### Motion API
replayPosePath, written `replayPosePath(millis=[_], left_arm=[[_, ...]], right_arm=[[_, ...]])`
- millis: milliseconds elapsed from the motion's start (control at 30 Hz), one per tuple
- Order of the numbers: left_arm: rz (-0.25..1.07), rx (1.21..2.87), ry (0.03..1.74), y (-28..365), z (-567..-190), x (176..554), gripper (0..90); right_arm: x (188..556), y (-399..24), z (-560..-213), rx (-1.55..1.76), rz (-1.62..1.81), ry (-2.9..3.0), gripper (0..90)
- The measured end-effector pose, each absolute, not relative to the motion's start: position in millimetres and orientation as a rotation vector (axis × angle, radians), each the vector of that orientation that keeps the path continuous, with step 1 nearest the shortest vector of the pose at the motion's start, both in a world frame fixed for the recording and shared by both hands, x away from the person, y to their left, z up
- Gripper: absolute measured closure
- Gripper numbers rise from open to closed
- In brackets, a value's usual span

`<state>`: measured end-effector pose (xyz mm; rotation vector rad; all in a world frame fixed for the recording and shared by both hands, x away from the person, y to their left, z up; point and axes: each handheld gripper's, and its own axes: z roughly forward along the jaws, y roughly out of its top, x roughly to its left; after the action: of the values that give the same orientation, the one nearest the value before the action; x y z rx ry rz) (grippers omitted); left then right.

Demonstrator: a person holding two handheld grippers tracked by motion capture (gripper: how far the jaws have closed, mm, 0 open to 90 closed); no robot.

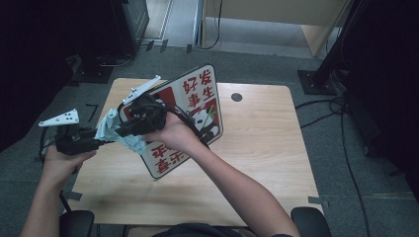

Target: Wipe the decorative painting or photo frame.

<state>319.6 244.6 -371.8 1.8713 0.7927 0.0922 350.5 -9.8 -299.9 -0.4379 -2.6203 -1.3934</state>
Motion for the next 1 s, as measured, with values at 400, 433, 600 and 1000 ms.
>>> replayPosePath(millis=[400, 433, 600, 1000], left_arm=[[0.084, 1.882, 0.788, 243, -373, 324, 65.4], [0.084, 1.881, 0.788, 243, -373, 324, 65.5], [0.079, 1.891, 0.780, 241, -373, 327, 65.5], [0.073, 1.896, 0.775, 238, -373, 328, 65.5]], right_arm=[[347, -12, -317, -0.444, -1.359, -2.620, 79.7], [347, -13, -319, -0.440, -1.357, -2.621, 79.7], [346, -15, -327, -0.425, -1.354, -2.617, 79.7], [343, -18, -344, -0.435, -1.321, -2.607, 79.7]])
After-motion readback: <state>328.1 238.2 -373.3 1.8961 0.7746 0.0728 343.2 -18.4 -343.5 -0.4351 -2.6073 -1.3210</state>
